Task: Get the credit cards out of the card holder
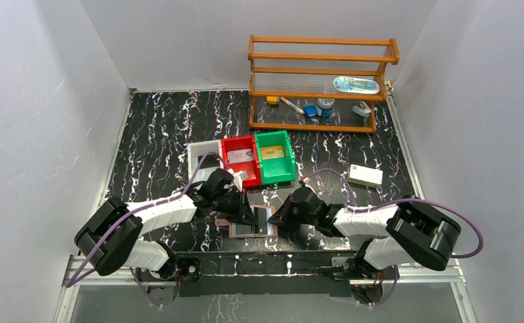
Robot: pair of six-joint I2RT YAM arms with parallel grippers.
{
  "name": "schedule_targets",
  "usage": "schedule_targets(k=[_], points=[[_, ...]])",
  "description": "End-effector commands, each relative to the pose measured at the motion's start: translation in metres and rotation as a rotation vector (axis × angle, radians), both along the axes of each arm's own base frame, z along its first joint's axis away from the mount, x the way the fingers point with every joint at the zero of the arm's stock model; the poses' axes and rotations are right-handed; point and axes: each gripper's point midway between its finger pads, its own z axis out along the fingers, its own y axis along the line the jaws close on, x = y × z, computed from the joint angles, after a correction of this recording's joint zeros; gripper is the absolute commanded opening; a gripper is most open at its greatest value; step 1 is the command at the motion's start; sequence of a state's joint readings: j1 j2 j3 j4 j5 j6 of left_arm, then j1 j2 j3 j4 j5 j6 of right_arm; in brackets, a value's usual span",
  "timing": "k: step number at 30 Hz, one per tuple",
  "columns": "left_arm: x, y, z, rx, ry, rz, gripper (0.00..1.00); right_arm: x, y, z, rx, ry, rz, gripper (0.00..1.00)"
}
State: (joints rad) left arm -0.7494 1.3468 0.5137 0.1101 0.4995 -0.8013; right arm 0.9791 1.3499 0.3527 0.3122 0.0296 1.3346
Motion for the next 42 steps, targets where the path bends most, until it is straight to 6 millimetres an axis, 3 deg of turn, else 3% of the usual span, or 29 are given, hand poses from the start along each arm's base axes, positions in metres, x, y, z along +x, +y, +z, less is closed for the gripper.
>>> schedule_targets(k=[1, 11, 15, 18, 21, 25, 32, 37, 42], points=[[0.009, 0.008, 0.011, 0.056, -0.062, 0.002, 0.0, -0.018, -0.034, -0.039, -0.207, 0.059, 0.03, 0.21], [0.008, 0.016, -0.002, 0.138, -0.036, -0.017, 0.0, 0.008, -0.008, 0.025, -0.157, -0.116, 0.103, 0.27], [0.009, 0.016, 0.0, 0.137, -0.045, -0.016, 0.0, 0.011, 0.018, 0.06, -0.041, -0.208, 0.198, 0.32], [0.008, 0.017, -0.002, 0.144, -0.041, -0.019, 0.0, 0.011, 0.035, 0.072, 0.007, -0.226, 0.258, 0.36], [0.007, 0.016, -0.002, 0.141, -0.033, -0.019, 0.02, 0.014, 0.04, 0.058, -0.026, -0.181, 0.244, 0.38], [0.006, 0.019, -0.004, 0.154, -0.018, -0.007, 0.06, 0.013, 0.026, 0.018, -0.143, -0.077, 0.191, 0.41], [0.001, 0.011, 0.003, 0.085, -0.009, -0.021, 0.19, -0.009, 0.019, -0.022, -0.156, 0.036, 0.234, 0.37], [0.003, -0.002, 0.014, 0.004, -0.007, -0.031, 0.25, -0.012, 0.013, -0.028, -0.153, 0.052, 0.202, 0.34], [0.008, 0.001, 0.007, 0.055, -0.002, -0.005, 0.24, -0.009, 0.01, -0.027, -0.154, 0.048, 0.179, 0.34]])
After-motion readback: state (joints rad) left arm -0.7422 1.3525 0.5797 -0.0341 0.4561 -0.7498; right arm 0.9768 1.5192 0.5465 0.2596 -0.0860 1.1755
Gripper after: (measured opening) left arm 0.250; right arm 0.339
